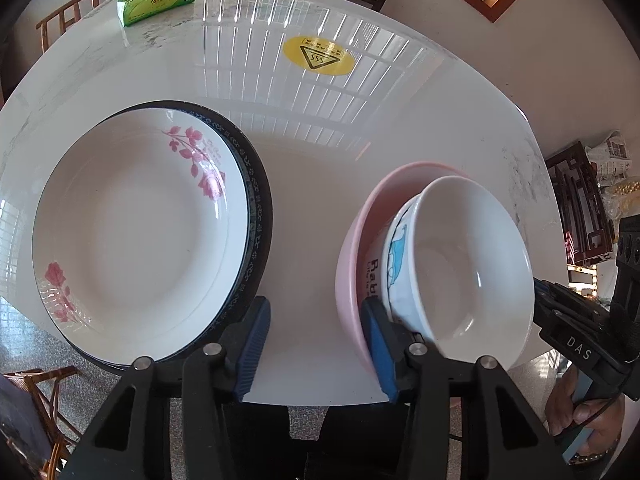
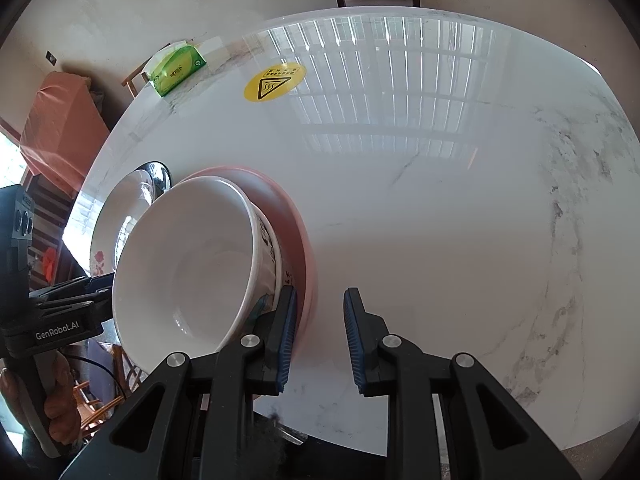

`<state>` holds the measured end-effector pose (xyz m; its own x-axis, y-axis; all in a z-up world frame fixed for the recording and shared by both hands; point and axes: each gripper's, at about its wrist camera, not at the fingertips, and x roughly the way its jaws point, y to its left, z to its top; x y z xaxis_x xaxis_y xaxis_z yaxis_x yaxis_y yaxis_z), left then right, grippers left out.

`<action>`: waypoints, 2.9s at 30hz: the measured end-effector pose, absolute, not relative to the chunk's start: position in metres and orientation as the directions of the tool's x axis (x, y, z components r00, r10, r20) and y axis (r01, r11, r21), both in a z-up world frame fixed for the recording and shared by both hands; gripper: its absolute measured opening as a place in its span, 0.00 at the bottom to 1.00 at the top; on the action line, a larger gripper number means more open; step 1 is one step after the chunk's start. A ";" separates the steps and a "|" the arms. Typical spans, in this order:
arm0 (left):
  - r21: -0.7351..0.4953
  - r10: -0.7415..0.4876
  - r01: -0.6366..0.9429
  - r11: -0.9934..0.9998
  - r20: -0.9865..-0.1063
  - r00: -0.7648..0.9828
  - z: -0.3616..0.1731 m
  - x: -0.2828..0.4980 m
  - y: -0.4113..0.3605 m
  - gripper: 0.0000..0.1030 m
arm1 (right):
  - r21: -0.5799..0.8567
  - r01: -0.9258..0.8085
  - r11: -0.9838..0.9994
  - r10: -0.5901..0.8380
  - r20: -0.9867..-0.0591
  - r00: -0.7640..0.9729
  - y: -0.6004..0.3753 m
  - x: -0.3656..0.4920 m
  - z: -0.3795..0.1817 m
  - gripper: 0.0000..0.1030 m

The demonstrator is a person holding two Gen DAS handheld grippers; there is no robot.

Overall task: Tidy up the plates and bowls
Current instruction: 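Lift the nested bowl stack with both grippers and carry it toward the plates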

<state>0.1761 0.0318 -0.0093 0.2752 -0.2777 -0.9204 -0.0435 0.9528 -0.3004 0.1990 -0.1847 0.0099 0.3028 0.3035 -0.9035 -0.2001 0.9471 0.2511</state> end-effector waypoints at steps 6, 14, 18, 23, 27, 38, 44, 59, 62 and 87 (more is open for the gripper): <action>-0.328 -0.301 -0.047 0.944 -0.908 0.290 -0.006 0.176 0.024 0.16 | 0.270 -0.203 0.941 0.322 -0.899 0.297 -0.186 0.199 0.010 0.21; -0.342 -0.296 -0.089 0.936 -0.896 0.332 -0.005 0.172 0.021 0.10 | 0.291 -0.223 0.930 0.346 -0.897 0.276 -0.180 0.201 0.010 0.12; -0.244 -0.224 -0.017 0.970 -0.913 0.341 -0.001 0.170 0.009 0.10 | 0.282 -0.242 0.929 0.344 -0.897 0.277 -0.178 0.200 0.011 0.12; -0.255 -0.234 -0.019 0.967 -0.912 0.337 -0.001 0.172 0.011 0.10 | 0.282 -0.244 0.928 0.348 -0.889 0.296 -0.179 0.198 0.011 0.12; -0.259 -0.234 -0.026 0.966 -0.906 0.353 -0.001 0.168 0.013 0.10 | 0.310 -0.232 0.922 0.371 -0.880 0.297 -0.181 0.197 0.010 0.12; -0.225 -0.206 -0.004 0.974 -0.899 0.387 0.001 0.162 0.009 0.10 | 0.357 -0.202 0.912 0.405 -0.863 0.302 -0.189 0.189 0.007 0.12; -0.214 -0.199 0.005 0.977 -0.899 0.390 0.002 0.163 0.007 0.10 | 0.355 -0.177 0.918 0.392 -0.879 0.271 -0.187 0.193 0.006 0.13; -0.135 -0.134 0.030 0.990 -0.882 0.452 0.003 0.156 0.000 0.09 | 0.369 -0.197 0.909 0.415 -0.854 0.315 -0.186 0.192 0.005 0.13; -0.138 -0.135 0.026 0.990 -0.879 0.458 0.003 0.155 0.002 0.09 | 0.385 -0.188 0.904 0.427 -0.847 0.317 -0.186 0.191 0.005 0.13; -0.162 -0.128 -0.023 0.987 -0.855 0.502 0.028 0.150 0.022 0.06 | 0.428 -0.197 0.882 0.471 -0.819 0.327 -0.169 0.193 0.018 0.14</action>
<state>0.1496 0.0225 0.0280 0.5022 -0.1285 -0.8552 -0.0232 0.9866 -0.1618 0.1926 -0.1691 0.0178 0.3271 0.4708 -0.8194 -0.1974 0.8820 0.4280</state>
